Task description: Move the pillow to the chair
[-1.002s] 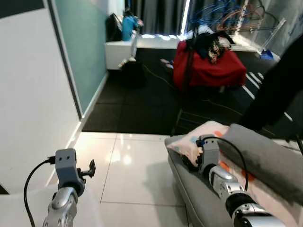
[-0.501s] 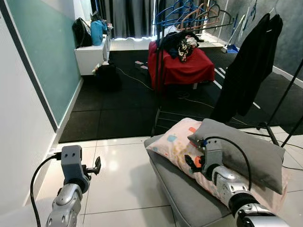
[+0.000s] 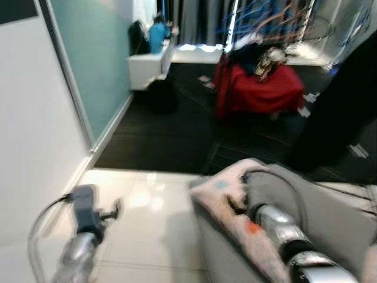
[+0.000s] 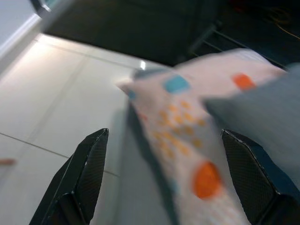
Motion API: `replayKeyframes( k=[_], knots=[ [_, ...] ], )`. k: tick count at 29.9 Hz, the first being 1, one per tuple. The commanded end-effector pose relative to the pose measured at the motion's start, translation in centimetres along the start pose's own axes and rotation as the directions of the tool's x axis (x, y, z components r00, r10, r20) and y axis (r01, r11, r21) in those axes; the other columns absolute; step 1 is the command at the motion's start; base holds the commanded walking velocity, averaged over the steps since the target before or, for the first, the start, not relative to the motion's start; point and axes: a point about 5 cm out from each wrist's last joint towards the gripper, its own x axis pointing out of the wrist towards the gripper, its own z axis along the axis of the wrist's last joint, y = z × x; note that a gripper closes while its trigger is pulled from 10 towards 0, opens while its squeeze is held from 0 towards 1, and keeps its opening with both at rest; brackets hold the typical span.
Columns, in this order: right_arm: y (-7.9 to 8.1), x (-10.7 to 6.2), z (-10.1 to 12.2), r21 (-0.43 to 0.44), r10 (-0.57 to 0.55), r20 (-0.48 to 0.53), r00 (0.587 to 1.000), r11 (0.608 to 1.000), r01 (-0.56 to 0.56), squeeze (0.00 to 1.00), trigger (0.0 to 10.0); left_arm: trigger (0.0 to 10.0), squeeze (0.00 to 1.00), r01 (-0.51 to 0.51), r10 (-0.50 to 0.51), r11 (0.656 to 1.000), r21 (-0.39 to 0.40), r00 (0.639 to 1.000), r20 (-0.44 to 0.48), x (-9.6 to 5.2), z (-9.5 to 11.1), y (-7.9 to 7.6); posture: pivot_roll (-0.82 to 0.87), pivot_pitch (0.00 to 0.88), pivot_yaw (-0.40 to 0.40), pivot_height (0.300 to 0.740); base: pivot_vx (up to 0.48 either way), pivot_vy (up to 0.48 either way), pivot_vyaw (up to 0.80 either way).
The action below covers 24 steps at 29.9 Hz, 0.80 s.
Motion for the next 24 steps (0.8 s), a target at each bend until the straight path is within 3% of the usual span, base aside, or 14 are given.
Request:
replayKeyframes(
  k=[1,16,19,24],
  knots=[
    [0.4,0.0,-0.8,-0.023,0.014,-0.045,0.999,1.000,-0.015,0.00,10.0,10.0,0.00,-0.010,0.010,1.000,-0.008,1.000,-0.008,-0.2,-0.2,0.3,-0.18,0.000,-0.009,0.740,0.000,-0.480,0.00],
    [0.3,-0.4,-2.2,-0.075,0.019,-0.108,0.994,0.997,-0.027,0.00,10.0,10.0,0.00,-0.059,0.059,0.998,0.000,0.998,-0.036,-0.4,-0.7,1.3,-0.17,0.000,0.003,0.740,0.000,-0.028,0.00],
    [0.6,-0.3,-2.3,-0.049,0.015,-0.102,0.995,0.999,-0.020,0.00,10.0,10.0,0.00,-0.057,0.061,0.996,0.068,0.996,-0.070,-0.3,-1.5,1.3,-0.15,0.000,0.009,0.740,0.000,0.000,0.00],
    [0.8,-0.8,-4.3,-0.048,0.011,-0.166,0.986,0.999,-0.019,0.00,10.0,10.0,0.00,-0.051,0.071,0.987,0.155,0.990,-0.122,-0.5,-2.7,0.9,-0.14,0.000,-0.001,0.740,0.000,0.000,0.00]
  ],
)
